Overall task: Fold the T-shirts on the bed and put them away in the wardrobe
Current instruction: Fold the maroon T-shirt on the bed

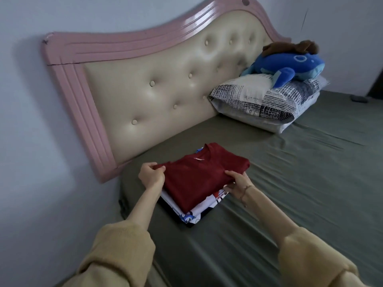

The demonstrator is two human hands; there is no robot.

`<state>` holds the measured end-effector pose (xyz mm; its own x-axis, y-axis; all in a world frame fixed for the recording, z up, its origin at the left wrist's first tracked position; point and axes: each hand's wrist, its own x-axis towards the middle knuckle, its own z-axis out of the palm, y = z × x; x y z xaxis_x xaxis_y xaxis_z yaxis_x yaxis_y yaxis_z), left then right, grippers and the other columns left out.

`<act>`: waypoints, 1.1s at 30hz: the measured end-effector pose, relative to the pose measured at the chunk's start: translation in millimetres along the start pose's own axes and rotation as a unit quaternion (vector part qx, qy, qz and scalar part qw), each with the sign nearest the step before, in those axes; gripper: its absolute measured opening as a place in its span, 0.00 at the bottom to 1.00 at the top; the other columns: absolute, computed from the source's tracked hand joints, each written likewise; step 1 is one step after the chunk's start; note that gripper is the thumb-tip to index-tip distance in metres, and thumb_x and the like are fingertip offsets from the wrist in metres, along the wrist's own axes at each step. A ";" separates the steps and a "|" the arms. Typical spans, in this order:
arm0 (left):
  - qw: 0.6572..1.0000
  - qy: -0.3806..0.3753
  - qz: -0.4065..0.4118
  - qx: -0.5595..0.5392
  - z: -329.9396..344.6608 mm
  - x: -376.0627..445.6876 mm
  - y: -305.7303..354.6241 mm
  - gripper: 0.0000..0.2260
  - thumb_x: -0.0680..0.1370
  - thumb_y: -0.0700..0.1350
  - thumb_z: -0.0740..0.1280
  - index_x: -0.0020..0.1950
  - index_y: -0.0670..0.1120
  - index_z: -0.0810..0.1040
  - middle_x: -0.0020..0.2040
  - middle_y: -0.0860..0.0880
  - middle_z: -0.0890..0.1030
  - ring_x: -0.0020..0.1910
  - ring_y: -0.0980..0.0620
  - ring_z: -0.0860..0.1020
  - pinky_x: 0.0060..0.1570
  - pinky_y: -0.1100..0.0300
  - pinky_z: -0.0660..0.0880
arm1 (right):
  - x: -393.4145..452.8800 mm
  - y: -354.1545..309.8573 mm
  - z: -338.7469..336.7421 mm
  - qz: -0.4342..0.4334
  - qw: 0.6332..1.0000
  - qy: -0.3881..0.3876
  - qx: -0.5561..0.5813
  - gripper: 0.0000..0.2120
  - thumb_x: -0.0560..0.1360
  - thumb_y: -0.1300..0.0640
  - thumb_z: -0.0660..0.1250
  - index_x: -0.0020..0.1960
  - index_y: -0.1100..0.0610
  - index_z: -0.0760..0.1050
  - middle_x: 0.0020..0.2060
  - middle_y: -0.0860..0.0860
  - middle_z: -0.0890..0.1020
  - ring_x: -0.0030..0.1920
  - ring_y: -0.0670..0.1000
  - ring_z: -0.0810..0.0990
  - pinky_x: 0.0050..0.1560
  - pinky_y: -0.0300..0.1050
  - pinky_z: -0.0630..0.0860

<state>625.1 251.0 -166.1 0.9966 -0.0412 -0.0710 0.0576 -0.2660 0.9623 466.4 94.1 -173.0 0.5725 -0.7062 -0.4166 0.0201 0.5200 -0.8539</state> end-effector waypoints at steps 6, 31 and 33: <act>0.992 0.043 0.025 0.113 -2.4 -21.3 4.8 0.12 0.76 0.35 0.65 0.60 0.38 0.74 0.61 0.38 0.76 0.60 0.40 0.75 0.57 0.53 0.70 | 7.9 2.2 12.7 -0.070 0.975 0.131 -0.167 0.24 0.70 0.59 0.73 0.61 0.61 0.67 0.57 0.60 0.76 0.50 0.60 0.79 0.51 0.56 0.77; 0.861 -0.324 0.277 0.277 98.9 -229.3 36.0 0.17 0.79 0.39 0.58 0.67 0.40 0.68 0.67 0.41 0.71 0.67 0.44 0.68 0.64 0.56 0.62 | -115.0 -44.2 -132.3 -0.110 0.833 0.047 -0.541 0.23 0.80 0.54 0.57 0.73 0.59 0.59 0.70 0.57 0.68 0.69 0.57 0.67 0.64 0.42 0.64; 0.846 -0.369 0.275 0.269 119.1 -275.2 39.1 0.16 0.79 0.38 0.59 0.67 0.39 0.69 0.66 0.40 0.73 0.66 0.44 0.70 0.61 0.57 0.64 | -143.2 -52.3 -181.9 -0.096 0.830 0.073 -0.544 0.24 0.80 0.55 0.57 0.74 0.59 0.58 0.70 0.58 0.68 0.69 0.56 0.67 0.64 0.41 0.63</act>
<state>346.1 137.3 -140.3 0.5450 -0.8383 0.0123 -0.6352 -0.4033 0.6587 234.2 80.6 -125.4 0.5374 -0.8181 -0.2050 -0.6980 -0.2950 -0.6526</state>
